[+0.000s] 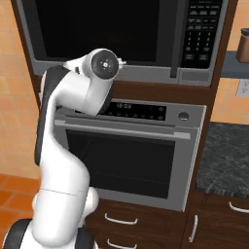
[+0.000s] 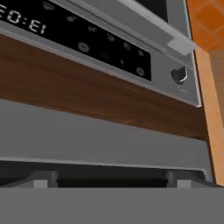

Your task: Open the microwave, place the bowl with waffle inside the microwave, then close the microwave door and turn it on.

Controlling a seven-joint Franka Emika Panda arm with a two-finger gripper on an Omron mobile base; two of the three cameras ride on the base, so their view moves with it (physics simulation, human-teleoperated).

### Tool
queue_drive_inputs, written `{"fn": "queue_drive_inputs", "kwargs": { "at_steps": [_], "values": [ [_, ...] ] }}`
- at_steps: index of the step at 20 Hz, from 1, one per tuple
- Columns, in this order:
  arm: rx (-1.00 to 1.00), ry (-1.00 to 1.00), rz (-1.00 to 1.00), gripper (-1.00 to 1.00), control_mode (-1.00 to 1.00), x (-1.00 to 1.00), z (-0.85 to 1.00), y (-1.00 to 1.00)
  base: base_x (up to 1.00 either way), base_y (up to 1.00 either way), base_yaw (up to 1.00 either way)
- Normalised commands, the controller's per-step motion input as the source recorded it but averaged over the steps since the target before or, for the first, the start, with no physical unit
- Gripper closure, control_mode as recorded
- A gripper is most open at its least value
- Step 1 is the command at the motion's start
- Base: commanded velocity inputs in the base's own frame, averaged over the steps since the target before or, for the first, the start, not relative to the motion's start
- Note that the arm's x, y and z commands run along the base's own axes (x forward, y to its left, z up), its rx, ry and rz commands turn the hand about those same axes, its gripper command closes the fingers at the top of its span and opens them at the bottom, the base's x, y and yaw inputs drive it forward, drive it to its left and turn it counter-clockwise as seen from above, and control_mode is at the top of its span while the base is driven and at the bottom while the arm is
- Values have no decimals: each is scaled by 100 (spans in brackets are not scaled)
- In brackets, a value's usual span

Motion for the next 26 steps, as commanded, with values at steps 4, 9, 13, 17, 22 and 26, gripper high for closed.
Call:
{"fn": "queue_drive_inputs", "kwargs": {
  "at_steps": [4,9,13,17,22,26],
  "values": [
    [-2,-43,-12,-100,-100,-55,44,-58,0,0,0],
    [5,-37,-14,-100,-100,-41,42,-100,0,0,0],
    [-5,-18,-12,-100,-100,-55,58,-78,0,0,0],
    [-11,-5,-11,-100,-100,-80,51,-79,0,0,0],
    [-31,2,0,-100,-100,-37,12,-100,0,0,0],
    [-55,2,10,-100,-100,-7,-39,-100,0,0,0]
  ]
}}
